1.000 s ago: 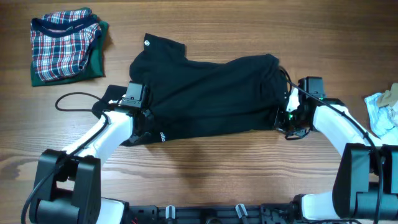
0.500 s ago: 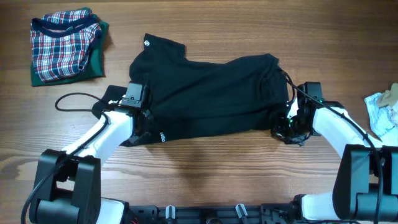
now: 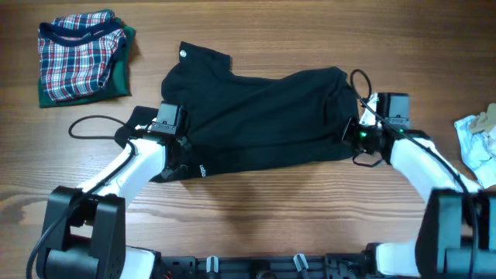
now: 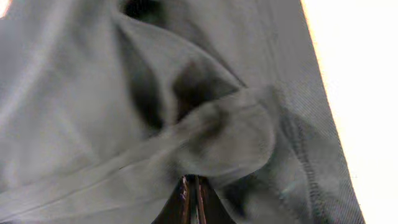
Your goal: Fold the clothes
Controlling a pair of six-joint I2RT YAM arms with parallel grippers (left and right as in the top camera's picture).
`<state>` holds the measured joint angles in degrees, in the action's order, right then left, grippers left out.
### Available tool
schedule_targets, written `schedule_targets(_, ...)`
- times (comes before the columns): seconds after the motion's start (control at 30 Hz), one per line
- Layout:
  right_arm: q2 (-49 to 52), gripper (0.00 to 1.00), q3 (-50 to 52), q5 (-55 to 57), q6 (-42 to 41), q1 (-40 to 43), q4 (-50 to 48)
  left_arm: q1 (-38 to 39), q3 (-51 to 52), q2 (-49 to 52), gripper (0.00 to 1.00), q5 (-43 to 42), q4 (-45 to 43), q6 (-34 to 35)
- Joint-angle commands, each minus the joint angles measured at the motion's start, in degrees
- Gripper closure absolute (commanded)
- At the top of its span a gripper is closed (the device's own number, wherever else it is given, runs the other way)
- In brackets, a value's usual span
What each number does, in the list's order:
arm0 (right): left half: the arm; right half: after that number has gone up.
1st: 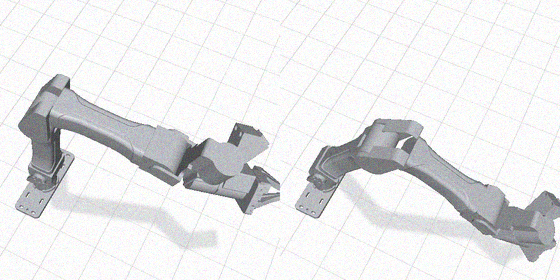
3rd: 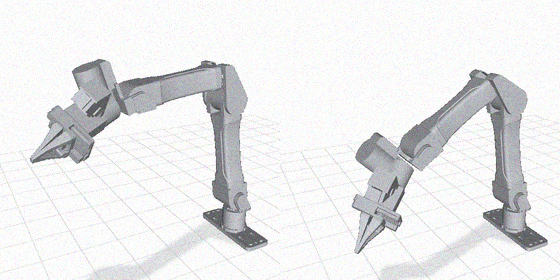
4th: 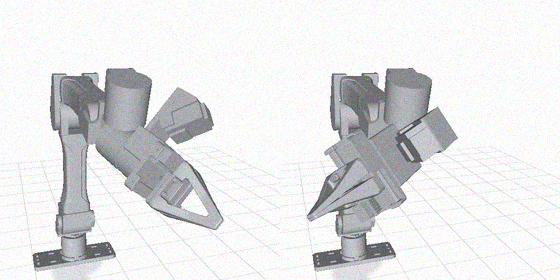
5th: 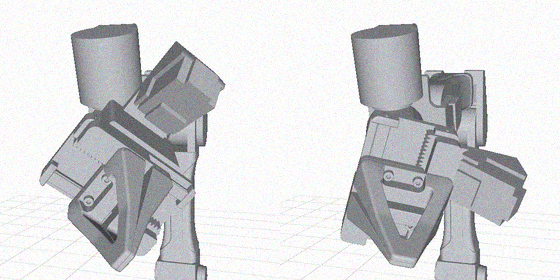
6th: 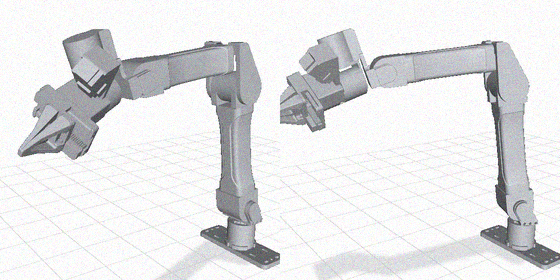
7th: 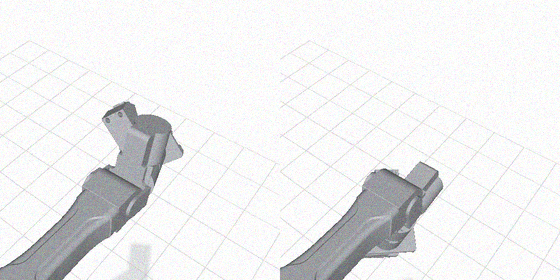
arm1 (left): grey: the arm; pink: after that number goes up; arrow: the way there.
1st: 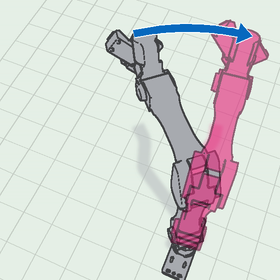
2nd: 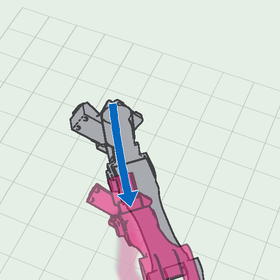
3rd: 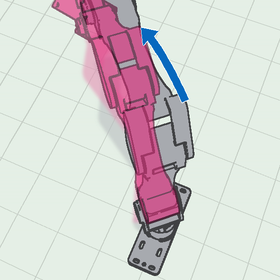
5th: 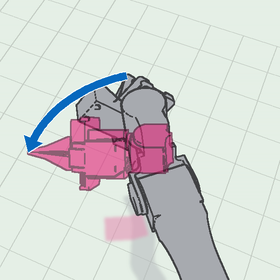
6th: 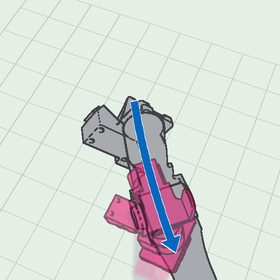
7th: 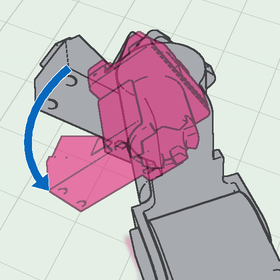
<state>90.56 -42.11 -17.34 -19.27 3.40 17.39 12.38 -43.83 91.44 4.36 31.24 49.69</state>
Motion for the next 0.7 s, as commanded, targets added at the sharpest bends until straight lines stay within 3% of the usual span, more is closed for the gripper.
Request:
schedule_targets(0.0,5.18,0.96,0.02,2.75,-0.85,-0.24,-1.70,0.09,2.75,2.12,0.96,-1.09,0.04,0.72)
schedule_targets(0.33,7.48,0.96,0.02,13.35,-21.94,-0.22,23.50,0.09,2.73,2.12,0.94,-1.14,1.40,0.72)
schedule_targets(0.47,7.45,0.96,0.02,13.31,-25.97,-0.22,28.44,0.11,2.75,2.12,0.96,-1.14,4.31,0.72)
schedule_targets(0.67,6.78,0.96,0.02,13.35,-25.64,-0.22,31.89,0.15,2.75,2.10,0.96,-1.99,9.18,1.81)
